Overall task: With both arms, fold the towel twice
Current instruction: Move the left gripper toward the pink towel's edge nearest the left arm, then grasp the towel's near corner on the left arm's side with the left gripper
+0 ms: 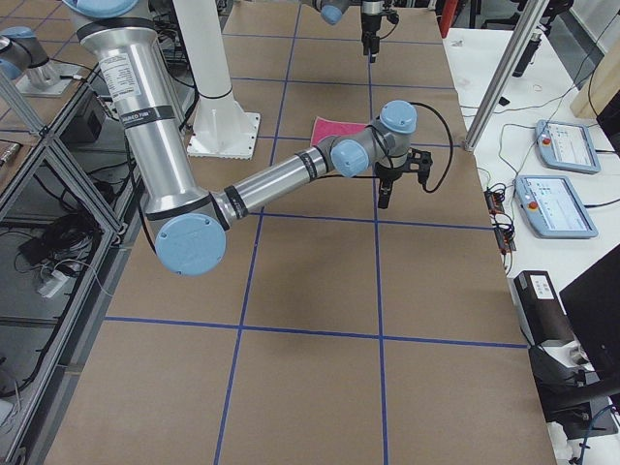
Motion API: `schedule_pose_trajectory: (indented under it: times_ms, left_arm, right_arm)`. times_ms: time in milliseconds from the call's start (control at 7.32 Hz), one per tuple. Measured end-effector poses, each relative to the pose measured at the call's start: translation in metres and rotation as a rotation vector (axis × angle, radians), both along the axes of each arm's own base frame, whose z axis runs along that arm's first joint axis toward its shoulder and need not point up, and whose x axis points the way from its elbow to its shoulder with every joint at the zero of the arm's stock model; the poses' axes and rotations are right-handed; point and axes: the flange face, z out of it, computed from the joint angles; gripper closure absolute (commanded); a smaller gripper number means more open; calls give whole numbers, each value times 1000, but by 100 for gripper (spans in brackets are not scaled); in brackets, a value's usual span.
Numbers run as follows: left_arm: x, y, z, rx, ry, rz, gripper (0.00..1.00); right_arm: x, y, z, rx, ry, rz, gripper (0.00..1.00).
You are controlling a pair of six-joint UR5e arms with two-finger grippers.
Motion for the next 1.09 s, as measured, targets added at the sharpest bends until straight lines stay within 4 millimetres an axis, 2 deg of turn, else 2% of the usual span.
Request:
schedule_pose_trajectory:
  times_ms: [410, 683, 956, 1093]
  left_arm:
    - [84, 55, -27, -30, 99, -6, 0]
    - [124, 84, -36, 2, 128, 31, 0]
    - [163, 115, -35, 26, 115, 24, 1]
    - [179, 130, -33, 19, 106, 25, 6]
  right_arm:
    - [-19, 8, -16, -64, -108, -50, 0]
    - [-34, 15, -24, -7, -143, -73, 0]
    - [-50, 24, -27, 12, -159, -93, 0]
    - [-61, 29, -29, 21, -164, -110, 0]
